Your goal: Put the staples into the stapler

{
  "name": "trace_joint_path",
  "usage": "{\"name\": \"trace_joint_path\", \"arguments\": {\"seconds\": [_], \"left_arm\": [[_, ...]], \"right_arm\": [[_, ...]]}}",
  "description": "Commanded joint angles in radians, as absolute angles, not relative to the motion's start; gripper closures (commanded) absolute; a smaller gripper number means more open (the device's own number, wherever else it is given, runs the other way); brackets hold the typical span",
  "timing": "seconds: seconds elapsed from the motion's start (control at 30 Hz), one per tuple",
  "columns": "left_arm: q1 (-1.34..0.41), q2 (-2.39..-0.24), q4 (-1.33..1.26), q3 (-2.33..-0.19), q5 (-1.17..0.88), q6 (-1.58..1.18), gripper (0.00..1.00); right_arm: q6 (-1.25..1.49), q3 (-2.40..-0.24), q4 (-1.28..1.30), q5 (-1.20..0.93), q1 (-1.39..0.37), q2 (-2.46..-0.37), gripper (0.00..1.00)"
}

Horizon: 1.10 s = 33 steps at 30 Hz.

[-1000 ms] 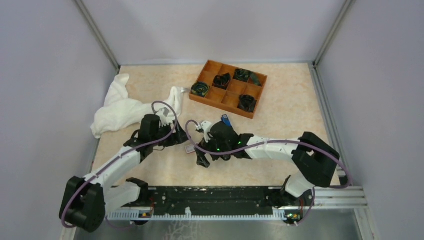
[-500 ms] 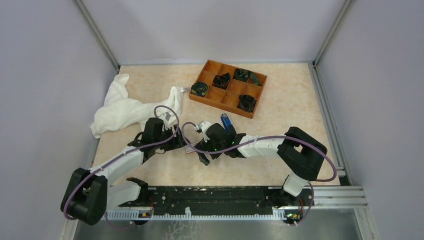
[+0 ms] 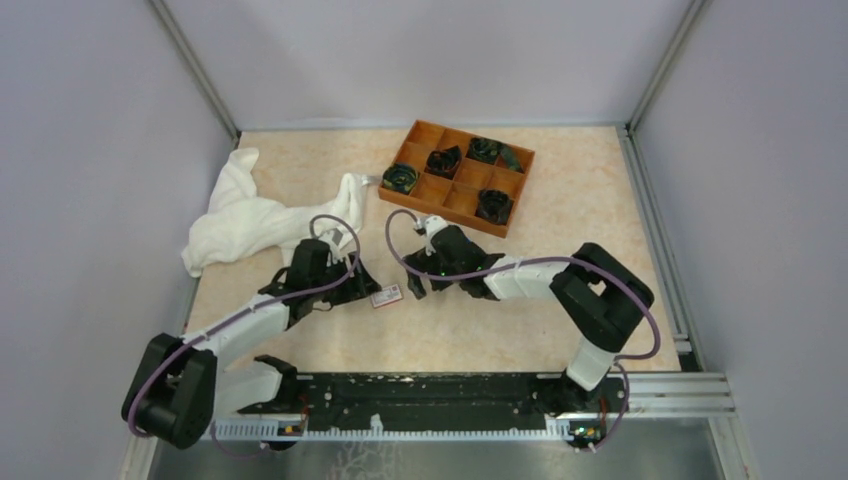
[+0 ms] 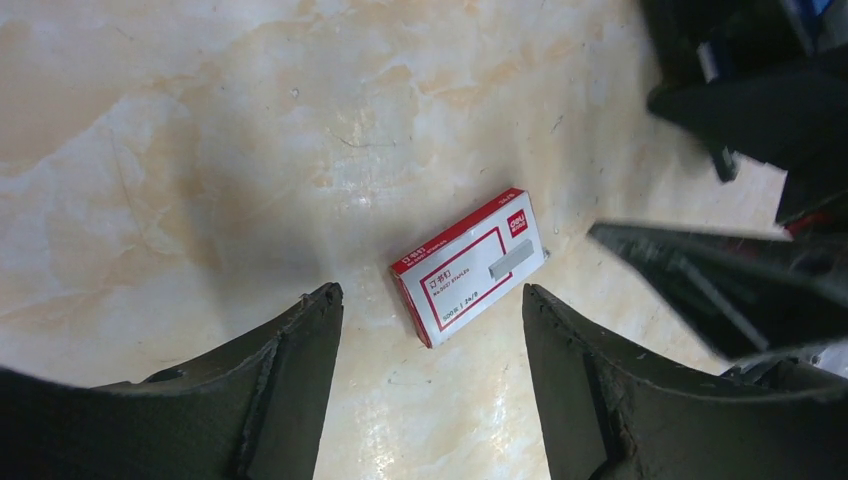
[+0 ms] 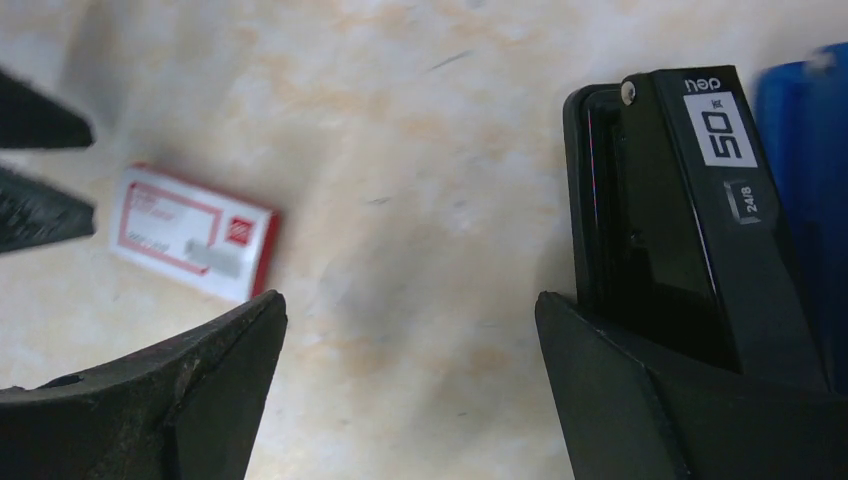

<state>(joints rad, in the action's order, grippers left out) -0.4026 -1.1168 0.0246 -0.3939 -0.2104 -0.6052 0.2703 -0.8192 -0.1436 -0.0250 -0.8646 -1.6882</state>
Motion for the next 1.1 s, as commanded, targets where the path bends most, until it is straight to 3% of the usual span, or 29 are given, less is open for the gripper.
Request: {"name": "trace_joint_path", "arguments": {"seconds": [0.0,0.33,0.7,1.07], "left_arm": [[-0.424,-1.159,-0.023,-0.388,-0.240,-0.610,0.28],[-0.468,-1.240,-0.071,-0.388,-0.232,-0.612,0.31],[-0.529,-1.350,-0.125,-0.408,-0.252,-0.616,0.43],[-0.583,-1.363,-0.257,-0.368,-0.300,-0.713,0.42]], "right_arm": [[0.292,-0.781,-0.165,0.077,-0.789,-1.661,0.03],[0.307,-0.707,-0.171,0.178,-0.697,-1.549,0.02],[0.179,-0.671,-0.195,-0.104,-0.720,-1.452,0.03],[-0.060,-0.706,-0.125,-0.187,-0.857,-1.471,0.04]]}}
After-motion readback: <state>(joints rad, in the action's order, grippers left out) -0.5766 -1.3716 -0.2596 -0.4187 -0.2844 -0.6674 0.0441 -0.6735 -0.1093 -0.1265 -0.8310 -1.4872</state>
